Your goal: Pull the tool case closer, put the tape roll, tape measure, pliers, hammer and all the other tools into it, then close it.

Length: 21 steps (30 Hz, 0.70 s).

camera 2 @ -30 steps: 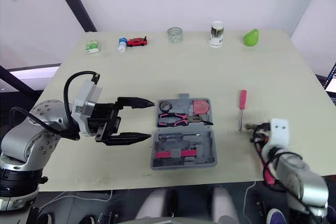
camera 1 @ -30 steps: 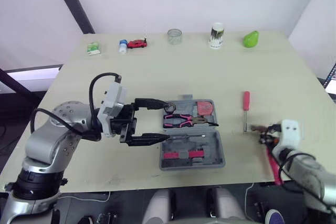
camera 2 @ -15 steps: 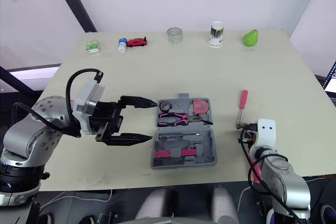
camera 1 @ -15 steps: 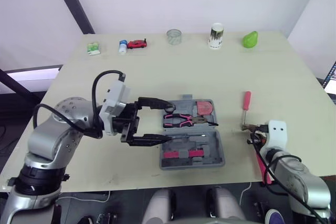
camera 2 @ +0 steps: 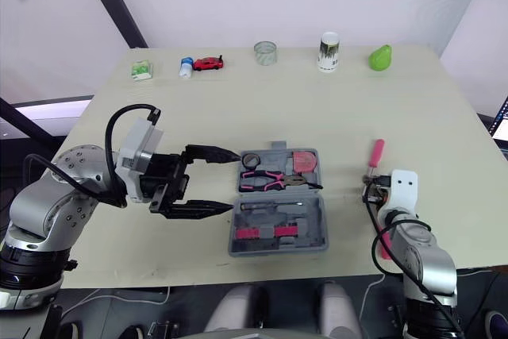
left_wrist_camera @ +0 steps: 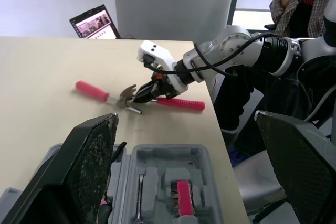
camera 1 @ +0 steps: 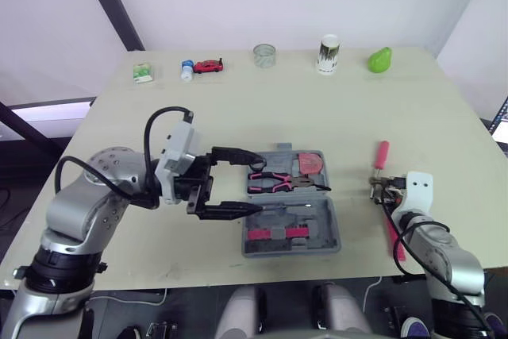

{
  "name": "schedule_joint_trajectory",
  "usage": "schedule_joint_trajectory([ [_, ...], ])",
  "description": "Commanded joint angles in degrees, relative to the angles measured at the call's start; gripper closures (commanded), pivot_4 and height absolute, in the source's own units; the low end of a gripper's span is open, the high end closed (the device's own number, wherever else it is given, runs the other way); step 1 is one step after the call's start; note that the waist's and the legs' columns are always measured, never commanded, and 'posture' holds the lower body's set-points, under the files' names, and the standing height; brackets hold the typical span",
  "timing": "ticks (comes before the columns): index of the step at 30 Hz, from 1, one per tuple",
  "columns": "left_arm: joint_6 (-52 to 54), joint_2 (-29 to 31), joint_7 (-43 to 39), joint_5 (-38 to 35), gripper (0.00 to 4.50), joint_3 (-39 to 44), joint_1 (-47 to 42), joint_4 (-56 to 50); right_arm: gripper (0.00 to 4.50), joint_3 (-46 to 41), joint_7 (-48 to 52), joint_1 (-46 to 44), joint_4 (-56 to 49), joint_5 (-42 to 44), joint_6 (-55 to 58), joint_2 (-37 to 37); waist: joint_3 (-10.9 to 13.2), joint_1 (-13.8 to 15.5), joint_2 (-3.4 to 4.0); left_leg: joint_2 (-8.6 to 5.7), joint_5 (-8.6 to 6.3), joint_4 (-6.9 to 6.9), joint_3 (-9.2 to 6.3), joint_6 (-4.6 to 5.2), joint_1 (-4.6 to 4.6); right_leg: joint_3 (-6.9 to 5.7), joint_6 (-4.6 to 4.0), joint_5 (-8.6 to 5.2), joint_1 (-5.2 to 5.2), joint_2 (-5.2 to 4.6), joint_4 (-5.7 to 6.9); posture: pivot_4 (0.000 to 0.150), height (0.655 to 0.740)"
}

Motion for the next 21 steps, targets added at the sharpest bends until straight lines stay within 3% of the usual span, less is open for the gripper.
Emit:
schedule_joint_trajectory([
  [1, -0.17, 0.22, 0.12, -0.95, 0.00, 1.41, -0.17, -1.66, 4.45, -1.95, -1.03, -0.17, -0.48, -1.15, -2.44, -0.61, 0.00, -0.03, 0.00, 0.00, 0.00, 0.00, 0.00, 0.00, 0.00, 0.00, 0.00, 0.00, 0.00, 0.00, 0.01, 0.150, 0.7400],
  [21, -1.03, -0.66, 0.01, -0.88, 0.00, 1.26, 0.62, -1.43, 4.45, -5.38, -0.16, 1.45, -1.94, -0.56, -6.73, -0.64, 0.00, -0.04, 0.00, 0.00, 0.00, 0.00, 0.00, 0.00, 0.00, 0.01, 0.00, 0.00, 0.00, 0.00, 0.03, 0.150, 0.7400],
])
